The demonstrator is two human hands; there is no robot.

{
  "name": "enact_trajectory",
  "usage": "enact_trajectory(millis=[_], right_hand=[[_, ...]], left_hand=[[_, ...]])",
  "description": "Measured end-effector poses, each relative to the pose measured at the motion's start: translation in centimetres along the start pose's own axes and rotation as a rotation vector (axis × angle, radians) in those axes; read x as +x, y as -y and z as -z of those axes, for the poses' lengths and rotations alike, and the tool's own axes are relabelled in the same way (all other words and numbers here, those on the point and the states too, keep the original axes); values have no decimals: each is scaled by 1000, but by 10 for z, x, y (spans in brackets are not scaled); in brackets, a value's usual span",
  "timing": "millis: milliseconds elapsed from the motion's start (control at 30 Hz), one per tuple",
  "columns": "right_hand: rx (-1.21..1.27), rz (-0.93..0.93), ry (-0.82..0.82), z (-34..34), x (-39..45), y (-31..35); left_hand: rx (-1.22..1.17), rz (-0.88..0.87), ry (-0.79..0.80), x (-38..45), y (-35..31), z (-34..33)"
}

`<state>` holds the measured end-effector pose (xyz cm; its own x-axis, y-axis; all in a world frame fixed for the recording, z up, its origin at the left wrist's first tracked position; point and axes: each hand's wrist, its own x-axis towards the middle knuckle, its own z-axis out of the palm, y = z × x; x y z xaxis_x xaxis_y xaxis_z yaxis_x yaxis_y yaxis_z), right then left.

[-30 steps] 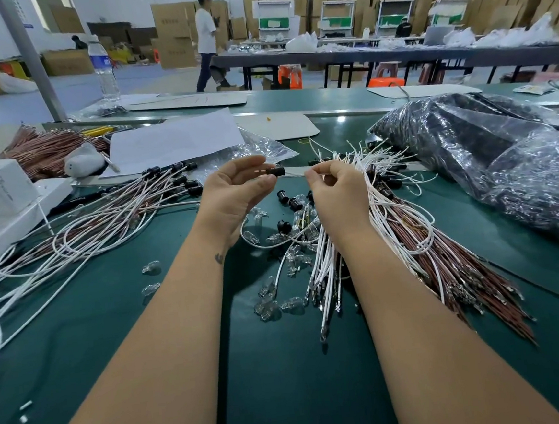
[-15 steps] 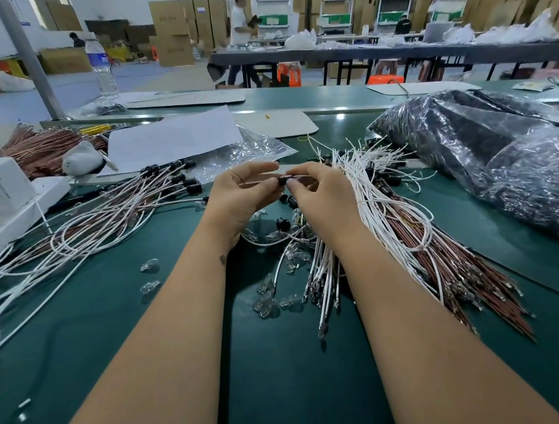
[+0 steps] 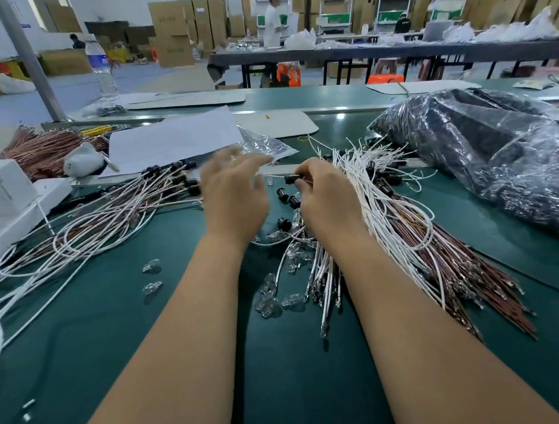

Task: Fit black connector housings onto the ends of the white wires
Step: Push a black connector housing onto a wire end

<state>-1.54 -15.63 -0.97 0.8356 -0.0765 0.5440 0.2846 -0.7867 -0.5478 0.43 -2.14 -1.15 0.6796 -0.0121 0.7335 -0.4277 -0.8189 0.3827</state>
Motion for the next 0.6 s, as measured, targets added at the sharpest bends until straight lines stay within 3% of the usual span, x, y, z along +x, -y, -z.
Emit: enact_trajectory(millis=[67,133,267,333,400,500,600], right_hand=[[-3,20,21,-1,0,1],[-69,40,0,-1,0,1],[-173,-19,-124,1,2,-6],[-197,-65,-126,2,2,-10],[-161,-80,-96,3,3,-10],[-50,-34,-39,1,1,-5],[13,27,4,-1,-1,-1]], left_hand=[[-34,-109,124,-1,-7,-5],[-13,-90,108,0,-6,-6],[106,166,-5,2,16,-1],[212,338,-12,1,28,3],[288,403,15,-1,31,5],[143,168,42,0,18,2],[-50,-36,171,0,0,-5]])
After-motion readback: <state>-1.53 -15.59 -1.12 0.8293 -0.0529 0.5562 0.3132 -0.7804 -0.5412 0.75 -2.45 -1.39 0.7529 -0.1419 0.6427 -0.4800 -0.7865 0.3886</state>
